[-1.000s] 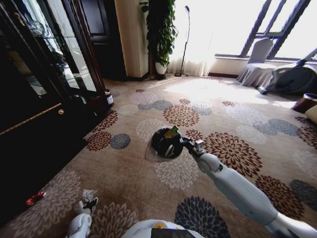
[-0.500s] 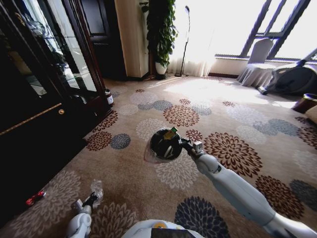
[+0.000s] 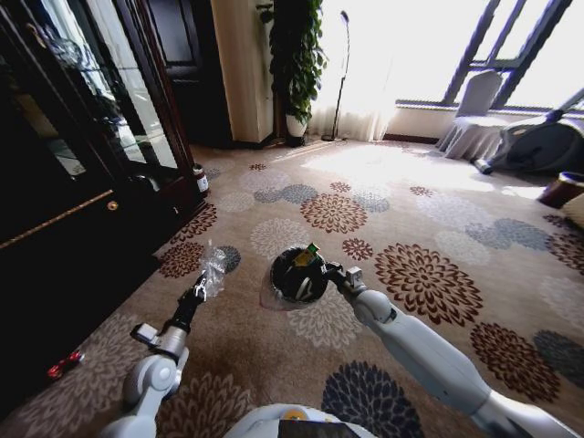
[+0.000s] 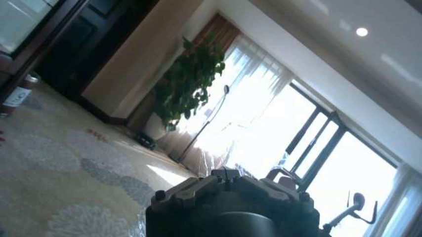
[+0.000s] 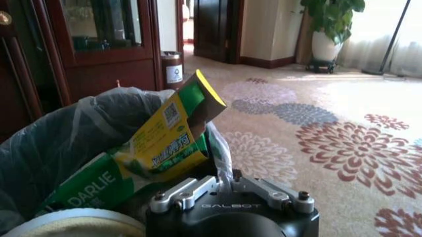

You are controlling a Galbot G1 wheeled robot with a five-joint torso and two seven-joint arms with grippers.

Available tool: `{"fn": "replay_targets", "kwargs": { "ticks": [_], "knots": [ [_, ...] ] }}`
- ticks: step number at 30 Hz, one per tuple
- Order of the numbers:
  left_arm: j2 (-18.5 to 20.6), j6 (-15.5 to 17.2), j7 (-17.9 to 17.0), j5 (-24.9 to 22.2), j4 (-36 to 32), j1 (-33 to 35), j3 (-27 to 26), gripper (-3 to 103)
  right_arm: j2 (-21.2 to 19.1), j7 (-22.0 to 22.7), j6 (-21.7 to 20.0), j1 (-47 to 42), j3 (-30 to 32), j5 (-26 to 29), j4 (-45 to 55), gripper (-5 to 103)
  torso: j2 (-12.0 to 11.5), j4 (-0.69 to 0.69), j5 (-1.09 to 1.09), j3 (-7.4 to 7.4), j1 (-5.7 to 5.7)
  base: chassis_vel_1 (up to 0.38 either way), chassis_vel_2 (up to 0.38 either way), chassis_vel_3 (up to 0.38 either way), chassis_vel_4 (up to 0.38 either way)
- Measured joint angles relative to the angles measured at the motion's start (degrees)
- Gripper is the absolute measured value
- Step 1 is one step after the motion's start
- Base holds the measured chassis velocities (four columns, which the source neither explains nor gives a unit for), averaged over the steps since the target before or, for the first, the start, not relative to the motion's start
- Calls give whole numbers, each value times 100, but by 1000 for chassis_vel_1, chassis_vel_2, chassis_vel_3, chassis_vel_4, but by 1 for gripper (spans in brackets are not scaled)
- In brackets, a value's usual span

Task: Pick up the trash from the ground and place it into the trash bin.

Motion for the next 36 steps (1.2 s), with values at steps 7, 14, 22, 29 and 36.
{"fn": "replay_targets", "kwargs": {
  "ticks": [7, 14, 22, 29, 36],
  "knots": [
    [90, 456, 396, -592, -240, -411, 640, 0, 172, -17, -210, 126, -322, 298, -79, 1, 0, 1, 0, 0, 0, 0, 0, 0, 0],
    [46, 613, 228, -692, 439, -713, 1117, 0, 94, 53, -303, 160, -433, 713, 187, 1, 0, 1, 0, 0, 0, 0, 0, 0, 0],
    [27, 505, 43, 60, 978, -997, 1474, 0, -78, 61, -367, 175, -436, 1058, 634, 1, 0, 0, 0, 0, 0, 0, 0, 0, 0],
    [73, 628, -267, 625, 981, -919, 1496, 10, -106, -2, -367, 193, -402, 813, 597, 1, 0, 0, -1, 0, 0, 0, 0, 0, 0],
    [173, 701, -205, 623, 433, -596, 1284, 43, 25, -30, -348, 281, -393, 472, 127, 1, 0, 1, 0, 0, 0, 0, 0, 0, 0]
  ]
}}
